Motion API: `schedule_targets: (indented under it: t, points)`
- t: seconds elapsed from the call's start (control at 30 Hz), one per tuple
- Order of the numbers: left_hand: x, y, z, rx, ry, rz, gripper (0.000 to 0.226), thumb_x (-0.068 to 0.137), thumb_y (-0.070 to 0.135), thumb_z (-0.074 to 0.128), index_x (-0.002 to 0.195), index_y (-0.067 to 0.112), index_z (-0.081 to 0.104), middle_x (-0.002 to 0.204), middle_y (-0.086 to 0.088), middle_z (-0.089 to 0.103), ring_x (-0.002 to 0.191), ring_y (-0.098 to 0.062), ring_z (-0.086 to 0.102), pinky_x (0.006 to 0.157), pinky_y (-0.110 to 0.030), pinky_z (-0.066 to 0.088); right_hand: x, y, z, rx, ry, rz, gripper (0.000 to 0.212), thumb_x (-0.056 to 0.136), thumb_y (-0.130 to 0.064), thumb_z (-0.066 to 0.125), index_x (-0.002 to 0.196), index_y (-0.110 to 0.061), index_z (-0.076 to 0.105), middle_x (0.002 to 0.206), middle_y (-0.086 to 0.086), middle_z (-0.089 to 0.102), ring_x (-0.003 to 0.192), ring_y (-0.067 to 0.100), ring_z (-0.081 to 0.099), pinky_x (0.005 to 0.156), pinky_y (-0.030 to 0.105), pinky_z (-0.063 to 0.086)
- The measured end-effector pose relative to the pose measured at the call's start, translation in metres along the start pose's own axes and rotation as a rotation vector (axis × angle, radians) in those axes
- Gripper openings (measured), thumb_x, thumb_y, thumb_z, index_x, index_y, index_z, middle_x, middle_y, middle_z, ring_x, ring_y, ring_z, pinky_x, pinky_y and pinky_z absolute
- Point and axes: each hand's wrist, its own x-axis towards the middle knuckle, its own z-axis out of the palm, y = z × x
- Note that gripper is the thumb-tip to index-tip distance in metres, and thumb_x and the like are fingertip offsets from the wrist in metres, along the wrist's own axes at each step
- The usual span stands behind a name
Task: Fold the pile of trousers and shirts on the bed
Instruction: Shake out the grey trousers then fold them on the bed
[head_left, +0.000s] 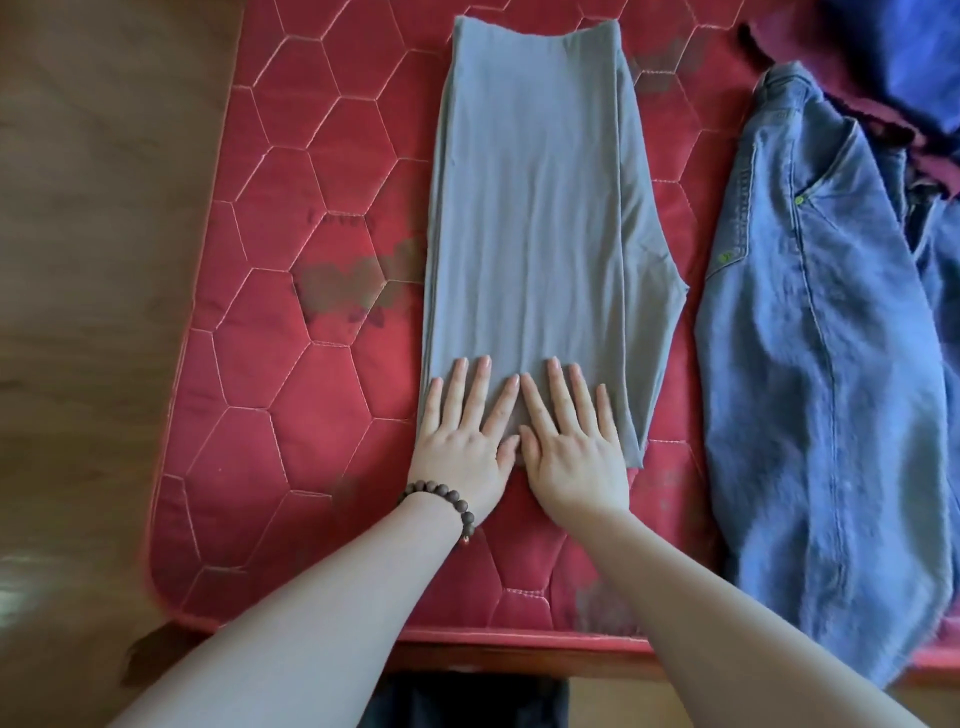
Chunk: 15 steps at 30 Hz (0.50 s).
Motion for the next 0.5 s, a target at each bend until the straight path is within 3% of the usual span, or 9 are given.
schedule_targets:
  t: [0.1, 0.23, 0.33, 0.43, 0.5]
  points:
    - [-0.008, -0.003, 0.001, -0.016, 0.004, -0.001, 0.064, 0.098, 0.05, 0.028, 0.154, 0.029, 0.004, 0.162, -0.012, -0.003, 0.149, -0.033, -0.007, 0.12, -0.051, 0.001, -0.009, 0.018, -0.002, -0.054, 0.0, 0.065, 0.057, 0.099, -0.045, 0.026, 0.153, -0.027, 0.022, 0.16, 0.008, 0.016, 0.149, 0.025, 0.011, 0.12, 0.046, 0.009]
    - [-0.023, -0.003, -0.002, -0.073, -0.007, -0.098, 0.063, 0.096, 0.053, 0.033, 0.153, 0.033, 0.013, 0.16, -0.021, 0.0, 0.148, -0.038, -0.006, 0.121, -0.05, 0.004, -0.022, 0.03, -0.006, -0.037, -0.065, 0.192, 0.06, 0.101, -0.045, 0.024, 0.154, -0.023, 0.007, 0.161, 0.012, -0.001, 0.149, 0.026, -0.004, 0.121, 0.042, 0.002]
    - [-0.028, 0.001, -0.012, -0.228, 0.003, -0.195, 0.057, 0.097, 0.036, 0.047, 0.151, 0.025, 0.03, 0.158, -0.027, 0.003, 0.146, -0.043, 0.003, 0.119, -0.049, 0.011, -0.02, 0.027, -0.019, 0.002, -0.11, 0.212, 0.062, 0.101, -0.043, 0.03, 0.154, -0.021, 0.007, 0.161, 0.014, -0.005, 0.149, 0.027, -0.004, 0.121, 0.041, 0.0]
    - [-0.031, -0.002, -0.026, -0.409, 0.173, -0.302, 0.04, 0.089, 0.003, 0.058, 0.129, 0.004, 0.057, 0.147, -0.029, 0.035, 0.131, -0.045, 0.039, 0.108, -0.051, 0.034, -0.018, 0.02, -0.039, 0.135, -0.062, 0.352, 0.062, 0.097, -0.032, 0.048, 0.151, -0.016, 0.024, 0.16, 0.013, 0.012, 0.141, 0.031, 0.022, 0.112, 0.045, 0.02]
    - [-0.031, -0.006, -0.034, -0.494, 0.241, -0.4, 0.037, 0.084, -0.005, 0.058, 0.121, -0.001, 0.061, 0.131, -0.023, 0.054, 0.115, -0.042, 0.052, 0.095, -0.049, 0.039, -0.017, 0.02, -0.049, 0.248, -0.02, 0.463, 0.06, 0.094, -0.025, 0.053, 0.148, -0.013, 0.03, 0.15, 0.012, 0.034, 0.131, 0.032, 0.034, 0.105, 0.048, 0.029]
